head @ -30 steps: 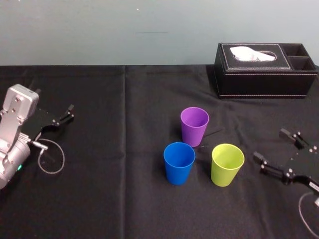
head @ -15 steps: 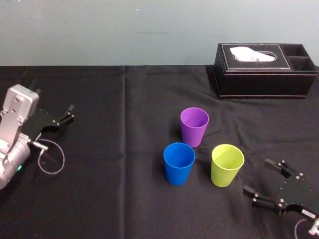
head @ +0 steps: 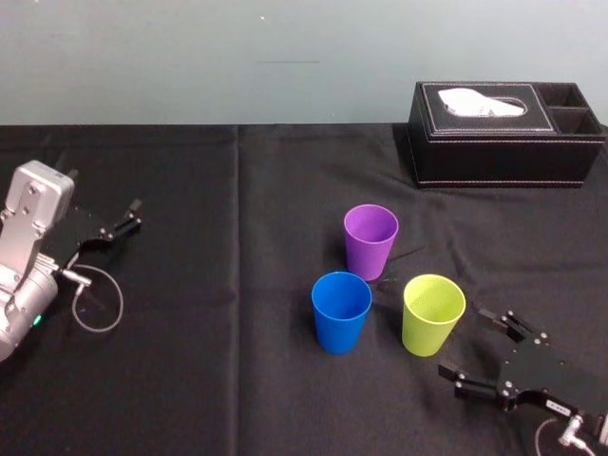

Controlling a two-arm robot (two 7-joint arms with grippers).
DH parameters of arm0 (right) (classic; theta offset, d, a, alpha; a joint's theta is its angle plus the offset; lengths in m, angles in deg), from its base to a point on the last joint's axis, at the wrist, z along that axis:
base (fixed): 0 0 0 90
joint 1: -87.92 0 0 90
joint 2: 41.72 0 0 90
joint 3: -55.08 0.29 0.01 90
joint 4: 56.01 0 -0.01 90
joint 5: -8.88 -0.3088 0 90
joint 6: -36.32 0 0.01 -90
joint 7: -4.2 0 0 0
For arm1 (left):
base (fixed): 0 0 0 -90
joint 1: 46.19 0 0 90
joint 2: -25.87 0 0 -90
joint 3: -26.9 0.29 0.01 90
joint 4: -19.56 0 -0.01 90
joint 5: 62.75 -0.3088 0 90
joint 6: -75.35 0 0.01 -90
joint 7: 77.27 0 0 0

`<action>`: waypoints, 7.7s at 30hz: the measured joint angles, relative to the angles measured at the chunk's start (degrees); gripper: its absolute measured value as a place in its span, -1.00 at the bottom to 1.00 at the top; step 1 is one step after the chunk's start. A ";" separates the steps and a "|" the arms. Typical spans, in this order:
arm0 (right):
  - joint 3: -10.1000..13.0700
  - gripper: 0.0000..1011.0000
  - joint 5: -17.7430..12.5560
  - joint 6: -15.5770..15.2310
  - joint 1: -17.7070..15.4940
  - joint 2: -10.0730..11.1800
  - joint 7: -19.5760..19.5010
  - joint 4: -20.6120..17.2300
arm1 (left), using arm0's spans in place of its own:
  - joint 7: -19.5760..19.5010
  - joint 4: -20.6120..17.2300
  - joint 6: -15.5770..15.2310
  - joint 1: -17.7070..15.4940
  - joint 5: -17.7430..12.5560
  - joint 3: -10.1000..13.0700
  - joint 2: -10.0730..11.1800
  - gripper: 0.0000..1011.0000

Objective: Stack the three plastic cups sequentially using one hand.

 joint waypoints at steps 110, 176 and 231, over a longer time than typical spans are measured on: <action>-2.97 0.45 4.92 -17.00 21.77 -9.03 -2.35 -2.83 | 0.00 0.00 0.00 0.01 0.00 0.00 0.00 1.00; -11.37 0.95 7.23 -16.47 33.51 -15.51 0.37 13.15 | 0.00 0.00 0.00 0.00 0.00 0.00 0.00 1.00; -5.48 0.98 2.47 -7.76 9.08 -5.73 2.70 -0.83 | 0.00 0.00 0.00 0.01 0.00 0.00 0.00 1.00</action>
